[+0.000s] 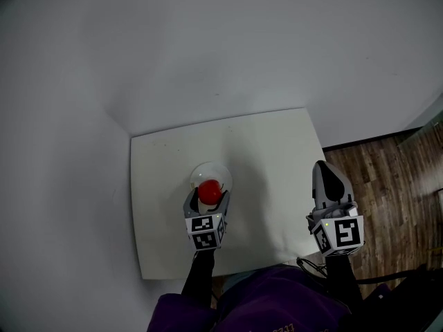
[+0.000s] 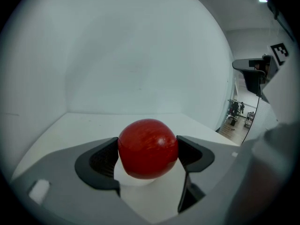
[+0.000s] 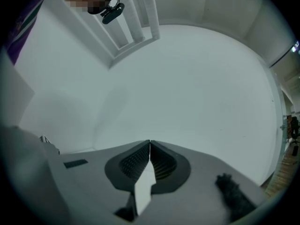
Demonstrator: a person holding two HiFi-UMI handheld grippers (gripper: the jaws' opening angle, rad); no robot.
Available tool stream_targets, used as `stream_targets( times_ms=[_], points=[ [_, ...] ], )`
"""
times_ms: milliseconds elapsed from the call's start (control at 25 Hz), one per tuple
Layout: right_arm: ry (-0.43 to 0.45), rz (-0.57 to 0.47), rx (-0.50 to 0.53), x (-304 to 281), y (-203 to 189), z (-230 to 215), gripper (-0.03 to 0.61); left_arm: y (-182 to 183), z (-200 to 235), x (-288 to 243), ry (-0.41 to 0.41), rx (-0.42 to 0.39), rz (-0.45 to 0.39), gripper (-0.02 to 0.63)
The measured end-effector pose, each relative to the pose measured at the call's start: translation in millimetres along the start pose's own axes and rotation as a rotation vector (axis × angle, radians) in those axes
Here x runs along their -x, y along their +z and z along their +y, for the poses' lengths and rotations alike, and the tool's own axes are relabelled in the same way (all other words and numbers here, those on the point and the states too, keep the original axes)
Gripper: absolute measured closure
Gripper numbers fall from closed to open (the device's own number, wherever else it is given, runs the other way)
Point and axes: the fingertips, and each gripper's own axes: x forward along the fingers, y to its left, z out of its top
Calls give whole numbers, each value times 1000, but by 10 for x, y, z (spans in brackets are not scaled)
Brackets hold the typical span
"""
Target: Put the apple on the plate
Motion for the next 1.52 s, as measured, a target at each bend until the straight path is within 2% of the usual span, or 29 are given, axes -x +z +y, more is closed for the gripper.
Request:
stream_targets(
  times_ms=[640,960,1360,1520],
  points=[
    [-11,28,15,-167,-18,87,566,-226,171,-369,-18,8,90,215],
    [-22,31,17,-195,-33,94,566,-295,163,-447,-61,28,119,213],
    [-17,19,16,-203,-12,145,566,-202,203,-423,-55,11,74,187],
    [-1,19,27,-219,27,201,566,-19,210,-299,-40,10,8,187]
  ],
)
